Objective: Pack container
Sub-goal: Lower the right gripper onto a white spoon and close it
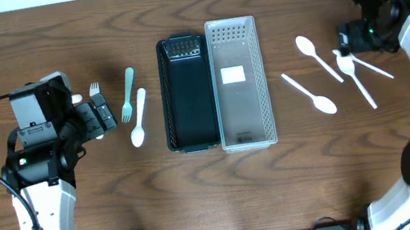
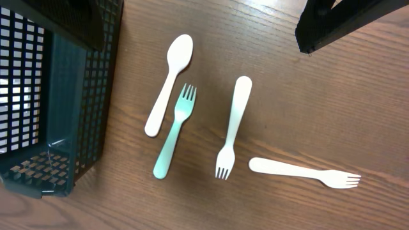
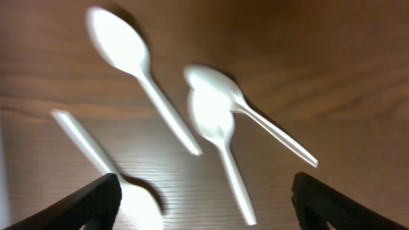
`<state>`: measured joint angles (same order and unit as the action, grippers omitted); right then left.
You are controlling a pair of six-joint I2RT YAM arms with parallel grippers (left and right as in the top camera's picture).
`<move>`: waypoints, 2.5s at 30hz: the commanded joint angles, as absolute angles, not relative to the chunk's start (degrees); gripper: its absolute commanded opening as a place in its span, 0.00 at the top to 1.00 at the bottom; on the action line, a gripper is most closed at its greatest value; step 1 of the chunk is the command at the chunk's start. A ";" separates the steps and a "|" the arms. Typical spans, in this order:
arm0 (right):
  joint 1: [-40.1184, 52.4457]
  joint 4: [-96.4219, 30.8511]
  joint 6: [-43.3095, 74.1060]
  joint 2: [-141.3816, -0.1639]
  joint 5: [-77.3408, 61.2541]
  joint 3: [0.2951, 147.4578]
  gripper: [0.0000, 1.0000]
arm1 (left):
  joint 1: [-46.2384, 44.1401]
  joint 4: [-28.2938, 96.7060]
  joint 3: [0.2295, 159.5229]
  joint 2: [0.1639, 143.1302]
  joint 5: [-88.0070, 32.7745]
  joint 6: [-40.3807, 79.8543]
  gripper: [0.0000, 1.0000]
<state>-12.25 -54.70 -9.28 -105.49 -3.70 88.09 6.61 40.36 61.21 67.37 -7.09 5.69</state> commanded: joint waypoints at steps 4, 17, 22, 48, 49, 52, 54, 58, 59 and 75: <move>-16.60 -55.96 -14.37 -112.57 -4.80 88.66 0.21 | 6.83 40.49 62.41 67.79 -6.39 4.71 0.02; -16.10 -55.70 -16.34 -119.59 -0.91 88.64 0.33 | 6.83 40.49 62.39 67.79 -6.39 4.71 0.02; -15.64 -56.03 -14.98 -121.99 -0.86 88.64 0.41 | 6.83 40.49 62.39 67.79 -6.39 4.71 0.02; -13.45 -56.64 -8.82 -122.93 2.83 88.31 0.83 | 6.83 40.49 62.39 67.79 -6.39 4.71 0.02; -13.15 -57.06 -8.82 -122.93 2.83 88.31 0.85 | 6.83 40.49 62.39 67.79 -6.39 4.71 0.02; -12.27 -57.93 -8.80 -122.93 2.85 88.31 0.88 | 6.83 40.49 62.39 67.79 -6.39 4.71 0.02; -11.79 -58.24 -8.56 -122.91 2.83 88.31 0.96 | 6.83 40.49 62.39 67.79 -6.39 4.71 0.01; -11.60 -59.05 -4.73 -122.80 3.07 88.40 0.99 | 6.83 40.49 62.39 67.79 -6.42 4.71 0.02; -11.60 -59.31 -4.10 -122.56 3.07 88.47 0.99 | 6.83 40.49 62.39 67.79 -6.39 4.71 0.02; -11.60 -58.92 -1.93 -115.94 2.98 88.99 0.77 | 6.83 40.49 62.39 67.79 -6.39 4.71 0.02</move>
